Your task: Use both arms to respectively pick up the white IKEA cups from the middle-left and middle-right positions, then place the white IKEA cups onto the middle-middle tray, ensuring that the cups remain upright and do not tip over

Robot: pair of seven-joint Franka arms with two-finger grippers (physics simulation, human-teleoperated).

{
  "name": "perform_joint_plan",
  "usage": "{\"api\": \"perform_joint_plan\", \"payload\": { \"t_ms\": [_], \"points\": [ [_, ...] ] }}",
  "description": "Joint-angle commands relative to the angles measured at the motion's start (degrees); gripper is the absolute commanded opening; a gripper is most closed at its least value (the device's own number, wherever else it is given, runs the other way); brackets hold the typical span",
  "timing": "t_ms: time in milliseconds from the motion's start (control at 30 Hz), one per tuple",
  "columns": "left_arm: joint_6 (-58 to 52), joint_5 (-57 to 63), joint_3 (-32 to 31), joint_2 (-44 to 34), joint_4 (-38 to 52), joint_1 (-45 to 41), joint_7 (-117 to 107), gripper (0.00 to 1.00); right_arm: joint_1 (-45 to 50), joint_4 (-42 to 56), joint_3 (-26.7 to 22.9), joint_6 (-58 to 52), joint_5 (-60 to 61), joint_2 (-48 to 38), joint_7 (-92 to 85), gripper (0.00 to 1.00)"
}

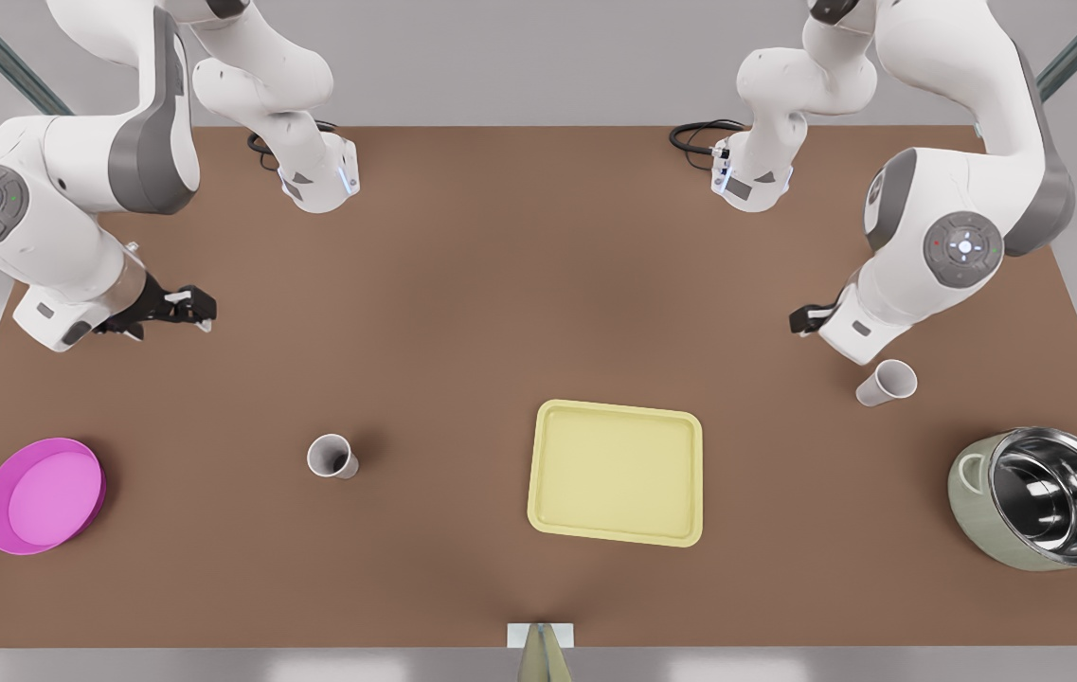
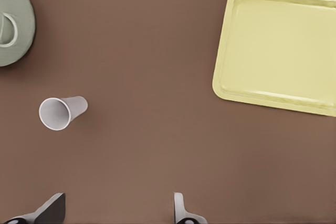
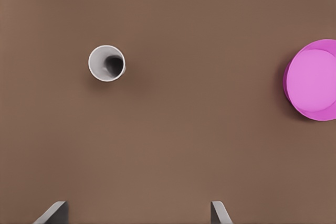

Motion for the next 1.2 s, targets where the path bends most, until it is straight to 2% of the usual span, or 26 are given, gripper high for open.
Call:
{"api": "perform_joint_plan", "payload": {
  "t_ms": [0, 67, 133, 167, 233, 367, 433, 500, 600, 800, 933, 967, 1000, 1033, 1100, 1167],
  "points": [
    [1.84, -1.87, 0.07, -0.09, 0.05, 0.02, 8.62, 1.0, 0.04, -0.27, -0.02, 1.49, -0.02, -0.09, -2.19, 1.0],
    [2.02, -1.87, 1.03, 0.0, -0.04, 0.02, 9.84, 1.0, 0.04, -0.18, -0.02, 1.57, 0.07, 0.61, -2.19, 1.0],
    [8.33, -1.87, 7.97, 3.77, -1.36, 1.59, 22.13, 1.0, 0.57, 0.26, 0.16, 3.85, -0.46, 4.73, -1.49, 1.0],
    [13.08, -1.78, 8.33, 7.37, -1.45, 4.84, 28.65, 1.0, 0.83, 0.26, 0.42, 8.15, -0.72, 8.42, -1.31, 1.0],
    [18.89, -1.87, 11.75, 11.06, -1.89, 5.64, 31.47, 1.0, 1.1, 0.26, 0.51, 16.94, -0.11, 13.52, -1.13, 1.0],
    [29.08, -2.04, 17.2, 12.48, -8.74, 6.26, 32.88, 1.0, 0.84, 0.26, 0.42, 30.4, 5.16, 22.93, -1.04, 1.0],
    [30.85, -2.39, 17.73, 14.32, -9.88, 8.01, 32.97, 1.0, 0.92, 0.26, 0.42, 33.39, 6.58, 24.6, 1.76, 1.0],
    [31.38, -2.48, 18.87, 13.8, -14.63, 9.77, 36.13, 1.0, 1.45, -0.18, 0.42, 35.67, 6.66, 25.92, 2.39, 1.0],
    [34.98, -2.48, 21.34, 13.8, -21.05, 9.86, 36.57, 1.0, 2.51, -5.19, 0.51, 38.31, 6.75, 24.87, 2.56, 1.0],
    [35.51, -2.48, 21.69, 13.97, -25.71, 10.47, 37.98, 1.0, 2.95, -5.89, 0.51, 43.5, 9.04, 28.91, 3.53, 1.0],
    [40.69, -5.56, 21.42, 16.7, -25.71, 10.39, 37.62, 1.0, 2.51, -5.89, 0.51, 44.55, 9.04, 31.2, 3.53, 1.0],
    [40.78, -5.65, 21.42, 16.7, -25.71, 10.39, 37.62, 0.86, 2.42, -5.89, 0.51, 44.46, 9.04, 31.81, 3.44, 1.0],
    [40.69, -5.73, 21.34, 16.78, -25.71, 10.39, 37.45, 0.63, 2.42, -5.98, 0.51, 44.38, 9.04, 32.08, 3.35, 1.0],
    [39.99, -7.75, 21.25, 16.78, -25.71, 10.39, 37.54, 0.47, 2.5, -5.98, 0.51, 44.11, 9.04, 32.69, 3.09, 1.0],
    [39.37, -8.46, 20.9, 16.7, -25.71, 10.65, 37.54, 0.21, 2.68, -6.42, 0.51, 43.85, 8.95, 32.78, 3.09, 1.0],
    [39.02, -10.83, 20.81, 16.78, -25.71, 10.56, 37.71, 0.21, 2.59, -6.25, 0.51, 44.2, 8.95, 33.57, 3.18, 1.0]
  ]
}}
